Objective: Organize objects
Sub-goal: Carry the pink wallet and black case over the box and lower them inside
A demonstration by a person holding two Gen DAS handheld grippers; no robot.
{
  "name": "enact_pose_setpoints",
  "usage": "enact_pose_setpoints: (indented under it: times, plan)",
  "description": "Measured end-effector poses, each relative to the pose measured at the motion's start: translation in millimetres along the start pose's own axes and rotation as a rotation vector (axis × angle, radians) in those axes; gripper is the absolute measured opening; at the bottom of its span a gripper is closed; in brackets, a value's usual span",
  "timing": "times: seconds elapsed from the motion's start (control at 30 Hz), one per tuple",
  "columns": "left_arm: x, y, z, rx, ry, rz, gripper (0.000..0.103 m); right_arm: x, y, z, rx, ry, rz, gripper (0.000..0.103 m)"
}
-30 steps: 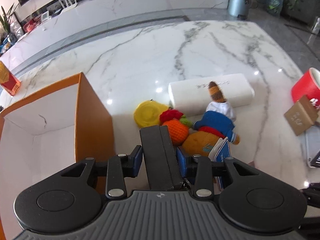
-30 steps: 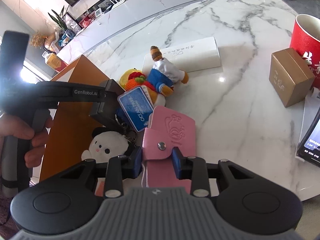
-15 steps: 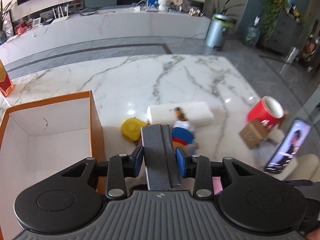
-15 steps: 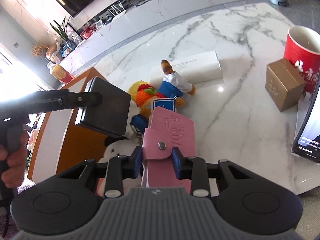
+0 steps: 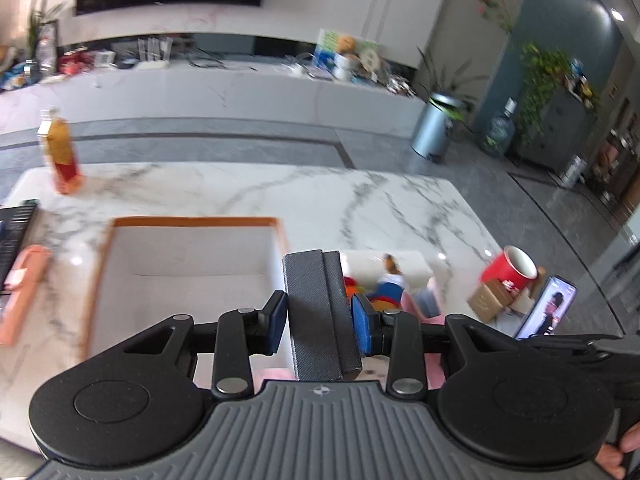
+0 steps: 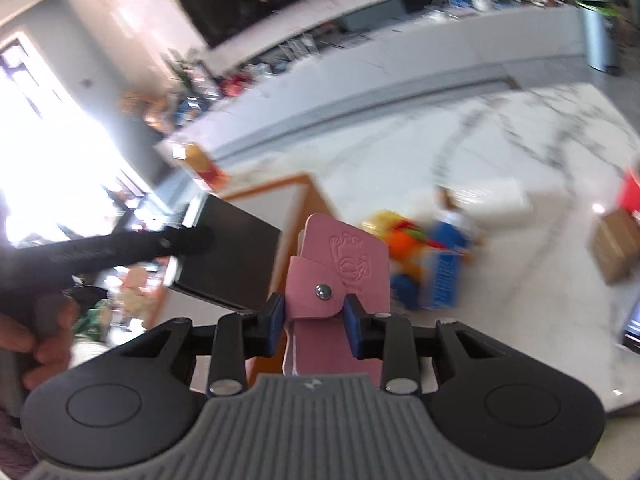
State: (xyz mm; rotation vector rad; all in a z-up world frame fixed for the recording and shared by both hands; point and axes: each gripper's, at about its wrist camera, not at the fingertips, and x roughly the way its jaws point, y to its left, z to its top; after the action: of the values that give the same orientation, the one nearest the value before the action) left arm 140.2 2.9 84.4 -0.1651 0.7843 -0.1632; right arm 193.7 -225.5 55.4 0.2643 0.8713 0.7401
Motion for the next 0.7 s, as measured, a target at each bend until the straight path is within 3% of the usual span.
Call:
enact_pose_setpoints:
  times: [0.2, 0.3, 0.47, 0.7]
  plan:
    - [-12, 51, -11, -0.072, -0.005, 0.070, 0.040, 35, 44, 1, 0.081, 0.051, 0.219, 0.034]
    - [-4, 73, -23, -0.106, 0.033, 0.087, 0.040, 65, 53, -10, 0.158, 0.100, 0.274, 0.034]
    - [15, 100, -39, -0.145, 0.096, 0.099, 0.040, 108, 57, -31, 0.232, 0.179, 0.285, 0.034]
    - [40, 114, -59, -0.184, 0.171, 0.084, 0.040, 142, 46, -46, 0.265, 0.248, 0.231, 0.034]
